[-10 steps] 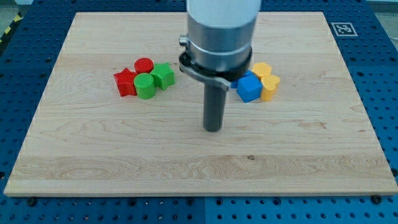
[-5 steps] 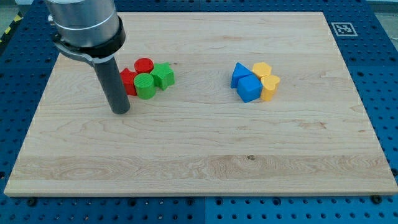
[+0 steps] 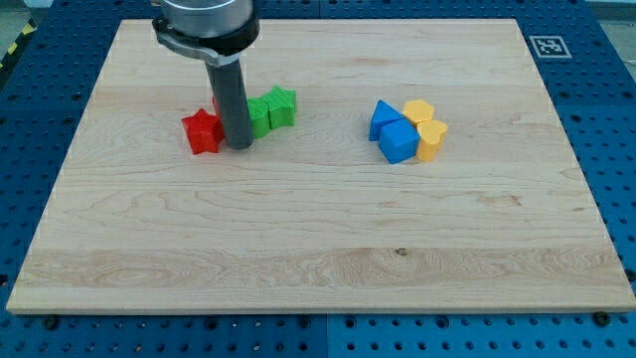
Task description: Slide the green circle and green star to blue triangle
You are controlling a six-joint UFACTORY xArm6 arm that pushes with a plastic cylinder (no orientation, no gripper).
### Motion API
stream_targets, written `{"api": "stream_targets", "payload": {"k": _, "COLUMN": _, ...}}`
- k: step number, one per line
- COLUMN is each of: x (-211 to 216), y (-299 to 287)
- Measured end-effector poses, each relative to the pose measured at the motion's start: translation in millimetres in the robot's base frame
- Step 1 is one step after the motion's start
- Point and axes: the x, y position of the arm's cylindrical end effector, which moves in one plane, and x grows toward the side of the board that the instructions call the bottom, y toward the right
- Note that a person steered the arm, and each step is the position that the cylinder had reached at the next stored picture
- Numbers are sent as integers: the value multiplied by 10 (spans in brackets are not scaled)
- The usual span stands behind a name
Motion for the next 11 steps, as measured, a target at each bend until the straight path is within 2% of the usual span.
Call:
{"api": "stream_targets", "payload": {"k": 4, "x": -182, "y": 484}}
{"api": "stream_targets", "payload": {"k": 6, "x": -185, "y": -197}}
{"api": "stream_targets", "payload": {"k": 8, "x": -369, "y": -184}}
{"api": "stream_targets", "payload": {"k": 11, "x": -369, "y": 508}}
